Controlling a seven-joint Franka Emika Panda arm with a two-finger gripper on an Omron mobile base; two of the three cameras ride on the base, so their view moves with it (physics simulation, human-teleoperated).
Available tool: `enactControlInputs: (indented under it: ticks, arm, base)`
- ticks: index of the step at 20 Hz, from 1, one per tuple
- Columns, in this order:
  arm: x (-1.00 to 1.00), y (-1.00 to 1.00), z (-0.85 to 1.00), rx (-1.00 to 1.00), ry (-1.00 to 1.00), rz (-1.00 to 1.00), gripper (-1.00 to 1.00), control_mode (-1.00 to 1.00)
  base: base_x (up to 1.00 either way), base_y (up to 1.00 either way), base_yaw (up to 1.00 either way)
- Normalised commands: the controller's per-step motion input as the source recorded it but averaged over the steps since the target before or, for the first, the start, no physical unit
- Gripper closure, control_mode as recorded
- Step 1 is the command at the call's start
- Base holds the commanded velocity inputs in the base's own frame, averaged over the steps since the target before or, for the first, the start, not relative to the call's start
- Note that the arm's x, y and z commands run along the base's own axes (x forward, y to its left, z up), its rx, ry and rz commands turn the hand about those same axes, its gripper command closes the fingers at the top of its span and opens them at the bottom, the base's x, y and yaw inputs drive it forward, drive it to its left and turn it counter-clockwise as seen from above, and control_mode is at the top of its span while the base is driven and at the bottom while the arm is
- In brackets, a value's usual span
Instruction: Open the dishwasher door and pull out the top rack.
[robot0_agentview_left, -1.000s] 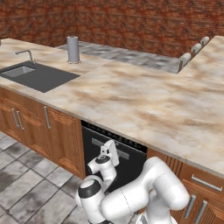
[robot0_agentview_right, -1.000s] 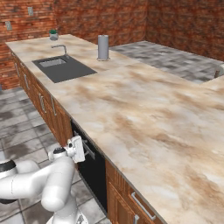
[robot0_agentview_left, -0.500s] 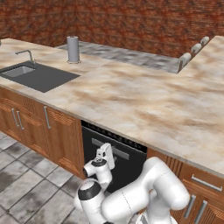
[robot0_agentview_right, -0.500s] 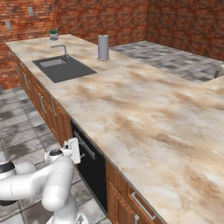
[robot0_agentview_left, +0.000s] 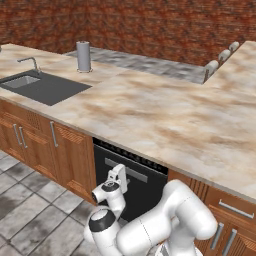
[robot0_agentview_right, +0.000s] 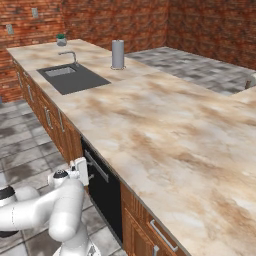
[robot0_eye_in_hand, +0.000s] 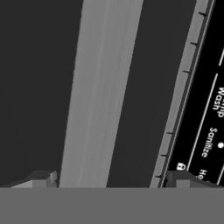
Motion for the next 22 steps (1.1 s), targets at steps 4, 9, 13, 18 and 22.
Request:
enactControlInputs:
  ticks: [4, 9, 13, 18, 22]
  arm:
    - [0.19, 0.00, -0.44, -0.03, -0.15, -0.03, -1.00, -1.00]
    - [0.13, 0.00, -0.50, -0.03, -0.12, -0.04, -1.00, -1.00]
    - [0.14, 0.00, -0.52, -0.03, -0.10, -0.04, -1.00, -1.00]
    - [0.19, 0.00, -0.58, -0.05, -0.07, -0.05, -1.00, -1.00]
    - [0.18, 0.00, -0.53, -0.08, -0.08, -0.06, -1.00, -1.00]
  base:
    - [0.00, 0.00, 0.00]
    - [0.00, 0.00, 0.00]
    - [0.00, 0.00, 0.00]
    - [0.00, 0.00, 0.00]
    - [0.00, 0.00, 0.00]
